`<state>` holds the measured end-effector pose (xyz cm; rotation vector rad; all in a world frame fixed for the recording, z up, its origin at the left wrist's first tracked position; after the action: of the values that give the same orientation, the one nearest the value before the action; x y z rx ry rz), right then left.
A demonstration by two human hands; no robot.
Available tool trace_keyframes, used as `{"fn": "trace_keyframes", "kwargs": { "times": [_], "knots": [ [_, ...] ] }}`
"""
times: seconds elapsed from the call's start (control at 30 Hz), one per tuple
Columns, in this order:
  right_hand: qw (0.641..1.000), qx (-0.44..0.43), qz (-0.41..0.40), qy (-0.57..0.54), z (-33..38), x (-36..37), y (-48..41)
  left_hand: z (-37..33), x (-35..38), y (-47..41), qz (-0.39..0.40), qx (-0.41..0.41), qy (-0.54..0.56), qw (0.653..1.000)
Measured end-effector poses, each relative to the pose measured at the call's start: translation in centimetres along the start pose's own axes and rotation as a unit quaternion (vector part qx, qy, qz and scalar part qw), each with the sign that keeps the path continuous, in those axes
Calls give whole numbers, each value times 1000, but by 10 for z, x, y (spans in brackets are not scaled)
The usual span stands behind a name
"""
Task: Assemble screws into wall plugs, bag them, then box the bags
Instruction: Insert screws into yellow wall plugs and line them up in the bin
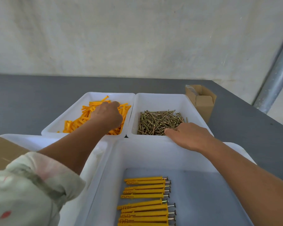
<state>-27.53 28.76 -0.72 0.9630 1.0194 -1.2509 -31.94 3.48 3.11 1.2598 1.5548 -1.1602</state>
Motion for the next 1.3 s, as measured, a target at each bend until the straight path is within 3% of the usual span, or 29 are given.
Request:
{"fn": "trace_keyframes", "kwargs": {
  "times": [0.17, 0.37, 0.43, 0.6, 0.73, 0.9, 1.03, 1.13, 1.2, 1.3],
  "knots": [
    [1000, -6, -17, 3, 2, -1, 1, -9, 27, -21, 83, 31, -23, 996],
    [1000, -12, -25, 5, 0, -1, -2, -6, 38, -16, 215, 1, -2, 977],
    [1000, -14, -19, 4, 1, -1, -1, -6, 33, -10, 223, 1, 33, 974],
    [1000, -10, -26, 3, -1, -3, -1, -10, 16, 15, 187, 49, -57, 979],
    [1000, -10, -26, -3, 0, -3, -1, -6, 10, 31, 187, 51, -40, 980],
    [999, -21, -31, -25, 2, -6, 2, 5, 3, 43, 128, 36, 64, 989],
    [996, -29, -40, -69, 4, -12, 7, 8, -24, 49, -19, 20, 149, 988],
    [992, -37, -36, -118, 4, -15, 10, 3, -46, 58, -109, 43, 267, 957],
    [988, -43, -35, -146, 4, -18, 12, -3, -48, 65, -91, 44, 376, 921],
    [984, -50, -34, -168, 5, -20, 14, -16, -36, 73, 5, 16, 501, 865]
  ]
}}
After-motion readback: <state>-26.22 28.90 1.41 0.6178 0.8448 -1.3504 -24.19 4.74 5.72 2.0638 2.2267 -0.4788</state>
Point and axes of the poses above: each hand's wrist, its own y-axis away from the middle knuckle, its own x-axis out of the palm, z = x × y, the point moved 7 cm from there along -y, towards the middle knuckle, and after that the axes turned 2 degrees about x, right-handed, at the moved point
